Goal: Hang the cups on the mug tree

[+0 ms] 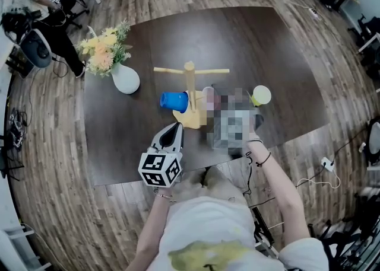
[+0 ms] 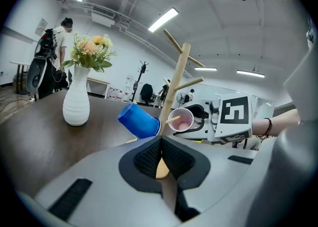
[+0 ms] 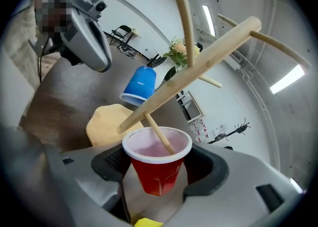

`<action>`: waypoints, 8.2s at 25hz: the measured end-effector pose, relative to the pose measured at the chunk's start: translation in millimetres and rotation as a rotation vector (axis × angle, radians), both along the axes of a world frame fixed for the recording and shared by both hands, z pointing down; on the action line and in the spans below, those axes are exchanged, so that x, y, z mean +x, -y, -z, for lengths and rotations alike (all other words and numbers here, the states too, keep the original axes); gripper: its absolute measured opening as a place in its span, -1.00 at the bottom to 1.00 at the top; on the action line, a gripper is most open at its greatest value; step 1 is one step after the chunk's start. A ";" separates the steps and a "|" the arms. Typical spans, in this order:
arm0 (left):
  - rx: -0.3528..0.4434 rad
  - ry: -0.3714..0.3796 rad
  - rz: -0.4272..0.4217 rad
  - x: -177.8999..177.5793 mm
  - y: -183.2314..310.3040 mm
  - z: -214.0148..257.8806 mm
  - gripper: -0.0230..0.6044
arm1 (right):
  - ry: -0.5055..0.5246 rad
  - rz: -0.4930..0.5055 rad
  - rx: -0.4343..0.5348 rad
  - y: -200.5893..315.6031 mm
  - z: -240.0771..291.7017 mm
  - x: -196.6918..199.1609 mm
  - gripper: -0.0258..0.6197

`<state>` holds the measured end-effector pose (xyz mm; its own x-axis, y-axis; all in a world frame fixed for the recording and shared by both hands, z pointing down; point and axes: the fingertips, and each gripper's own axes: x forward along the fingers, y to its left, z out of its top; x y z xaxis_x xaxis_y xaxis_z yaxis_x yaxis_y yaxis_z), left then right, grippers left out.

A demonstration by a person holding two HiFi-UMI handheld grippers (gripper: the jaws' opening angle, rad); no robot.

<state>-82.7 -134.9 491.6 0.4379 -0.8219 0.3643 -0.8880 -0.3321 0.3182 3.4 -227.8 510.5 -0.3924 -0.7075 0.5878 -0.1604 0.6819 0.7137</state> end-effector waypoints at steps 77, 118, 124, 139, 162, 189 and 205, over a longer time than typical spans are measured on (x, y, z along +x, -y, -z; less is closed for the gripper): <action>0.025 0.005 0.062 87.7 -17.2 18.8 -0.85 | 0.454 -0.150 -0.153 -54.0 21.5 90.3 -0.85; -0.037 0.027 0.104 167.9 31.0 -2.9 -0.85 | 0.813 -0.429 -0.432 40.1 -72.8 188.6 0.18; -0.033 0.027 0.102 171.3 31.5 -2.0 -0.85 | 0.812 -0.389 -0.425 42.0 -65.4 183.3 0.13; 0.044 0.015 0.158 156.7 18.0 25.8 -0.85 | 0.739 -0.237 -0.333 36.9 13.6 163.2 0.07; 0.074 -0.011 -0.019 101.6 -2.0 53.8 -0.85 | 0.496 -0.172 -0.173 10.3 97.6 85.4 0.06; 0.079 -0.009 -0.053 39.1 -15.9 47.3 -0.85 | 0.203 -0.121 0.132 7.6 165.9 12.2 0.07; 0.067 -0.024 -0.080 21.8 -21.3 41.4 -0.85 | -0.066 -0.073 0.358 3.1 173.3 -10.2 0.07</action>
